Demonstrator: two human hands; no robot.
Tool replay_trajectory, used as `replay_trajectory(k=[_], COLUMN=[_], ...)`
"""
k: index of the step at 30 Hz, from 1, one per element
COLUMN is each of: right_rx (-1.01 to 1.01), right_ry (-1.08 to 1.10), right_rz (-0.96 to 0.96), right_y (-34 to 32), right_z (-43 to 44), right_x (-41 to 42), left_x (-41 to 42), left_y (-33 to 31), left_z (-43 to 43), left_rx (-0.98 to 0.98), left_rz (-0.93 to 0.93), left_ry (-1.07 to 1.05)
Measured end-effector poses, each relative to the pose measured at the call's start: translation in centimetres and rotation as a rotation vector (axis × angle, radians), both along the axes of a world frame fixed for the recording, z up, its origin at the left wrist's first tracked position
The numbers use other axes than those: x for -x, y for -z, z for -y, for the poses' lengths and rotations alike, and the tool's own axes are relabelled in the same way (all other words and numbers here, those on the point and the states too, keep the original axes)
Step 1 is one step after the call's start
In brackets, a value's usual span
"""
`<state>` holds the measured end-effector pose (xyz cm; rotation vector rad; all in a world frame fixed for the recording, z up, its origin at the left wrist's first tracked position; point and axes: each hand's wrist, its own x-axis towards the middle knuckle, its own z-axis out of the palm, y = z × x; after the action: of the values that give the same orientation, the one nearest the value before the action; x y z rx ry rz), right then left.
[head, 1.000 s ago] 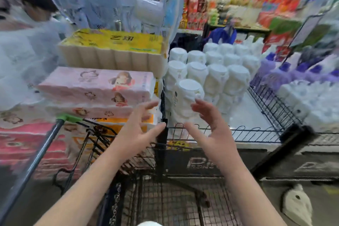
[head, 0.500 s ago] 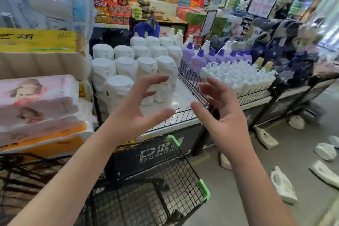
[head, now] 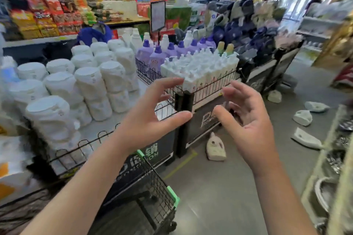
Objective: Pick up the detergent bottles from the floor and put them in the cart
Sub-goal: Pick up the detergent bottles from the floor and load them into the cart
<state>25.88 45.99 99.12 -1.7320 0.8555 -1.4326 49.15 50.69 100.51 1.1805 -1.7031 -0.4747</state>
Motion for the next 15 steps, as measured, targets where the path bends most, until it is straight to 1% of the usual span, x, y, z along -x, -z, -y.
replay_trajectory(k=[9,15], right_rx=[-0.009,-0.046], right_ry=[0.122,0.174], right_rz=[-0.038,-0.057], right_y=[1.3,2.3], right_z=[7.5,11.4], right_x=[14.7,20.6], left_x=[14.0,19.9], left_y=[1.3,2.5], left_z=[10.9,16.9], left_rx=[-0.033,-0.074], left_rz=[0.012,0.014], left_ry=[0.129,0.204])
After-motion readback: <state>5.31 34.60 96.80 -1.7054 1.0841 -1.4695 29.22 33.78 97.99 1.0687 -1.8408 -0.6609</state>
